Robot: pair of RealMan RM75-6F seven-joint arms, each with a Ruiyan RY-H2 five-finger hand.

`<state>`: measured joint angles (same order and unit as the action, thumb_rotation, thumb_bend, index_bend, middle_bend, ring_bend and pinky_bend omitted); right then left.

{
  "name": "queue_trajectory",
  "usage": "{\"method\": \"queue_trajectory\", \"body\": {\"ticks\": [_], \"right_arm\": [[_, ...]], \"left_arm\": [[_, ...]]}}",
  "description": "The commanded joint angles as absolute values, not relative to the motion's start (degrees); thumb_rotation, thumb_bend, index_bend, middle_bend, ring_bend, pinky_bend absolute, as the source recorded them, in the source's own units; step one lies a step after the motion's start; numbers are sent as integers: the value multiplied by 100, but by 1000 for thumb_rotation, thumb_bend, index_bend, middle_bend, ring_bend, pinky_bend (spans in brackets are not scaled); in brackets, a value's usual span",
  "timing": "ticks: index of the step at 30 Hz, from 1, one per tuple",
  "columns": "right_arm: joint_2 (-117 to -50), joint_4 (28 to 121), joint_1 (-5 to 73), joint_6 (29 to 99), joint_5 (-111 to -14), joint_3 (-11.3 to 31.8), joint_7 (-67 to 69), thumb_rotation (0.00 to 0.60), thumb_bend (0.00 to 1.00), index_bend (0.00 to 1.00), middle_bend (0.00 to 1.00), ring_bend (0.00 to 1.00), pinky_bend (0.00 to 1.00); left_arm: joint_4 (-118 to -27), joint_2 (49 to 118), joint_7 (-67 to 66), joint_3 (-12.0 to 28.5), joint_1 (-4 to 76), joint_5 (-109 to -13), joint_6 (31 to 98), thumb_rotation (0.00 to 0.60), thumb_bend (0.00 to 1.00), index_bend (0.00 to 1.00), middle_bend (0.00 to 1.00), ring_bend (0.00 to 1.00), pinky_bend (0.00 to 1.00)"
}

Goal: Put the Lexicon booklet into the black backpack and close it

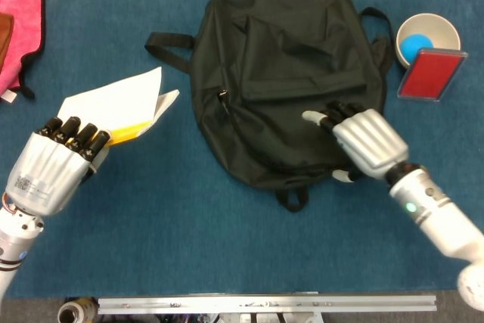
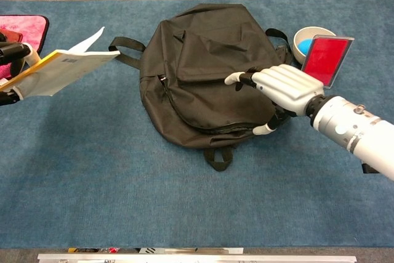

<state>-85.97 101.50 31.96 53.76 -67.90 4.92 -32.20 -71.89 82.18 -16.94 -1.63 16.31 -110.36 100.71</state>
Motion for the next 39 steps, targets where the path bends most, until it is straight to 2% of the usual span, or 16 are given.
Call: {"method": "queue_trajectory", "body": {"ticks": [1,9,17,18,21,23,27,28,30,33,39], "right_arm": [[-8848,9934,3343,5398,-6603,531,-3397,600,33,181,286,151,248],[-9266,9518,3562,5420,-6283,620,-3511,600,56,185,286,152,248],[-9213,9472,3692,5506,-6056,774,-3435,600,159,197,286,153,248],[-9210,9466,3709,5487,-6020,774,-3425,600,189,200,286,155,248],[-9256,9413,3782,5409,-5938,756,-3398,600,420,239,304,194,285],[-9303,9390,3839,5328,-5865,743,-3365,600,616,302,340,248,384],[-9355,9379,3971,5195,-5721,742,-3365,600,891,428,411,343,530],[-9374,9368,3997,5205,-5714,751,-3372,600,955,487,441,385,587],[-9418,9339,4048,5247,-5716,786,-3367,600,999,578,489,445,667],[-9442,9319,4116,5285,-5624,883,-3339,600,1000,662,554,520,756],[-9576,9235,4235,5565,-5484,1191,-3229,600,1000,701,598,584,822]], "left_arm": [[-7180,8214,-1688,-148,1627,-11041,10071,600,395,750,697,602,769],[-7222,8174,-1651,-119,1607,-11011,10025,600,395,749,697,602,769],[-7213,8149,-1573,-103,1582,-11003,10021,600,395,749,697,602,769],[-7209,8152,-1571,-100,1583,-11003,10016,600,395,750,697,602,769],[-7187,8173,-1555,-91,1590,-11007,9997,600,395,750,697,602,769],[-7152,8189,-1542,-82,1600,-11010,9983,600,395,749,697,602,770],[-7093,8198,-1511,-73,1608,-10999,9959,600,395,750,697,602,769],[-7079,8199,-1504,-70,1612,-11005,9962,600,395,749,697,602,769],[-7052,8199,-1487,-62,1622,-11033,9988,600,394,749,697,602,769],[-6989,8206,-1440,-55,1650,-11099,10040,600,394,750,697,602,769],[-6761,8247,-1315,-69,1778,-11349,10152,600,395,750,697,602,769]]}}
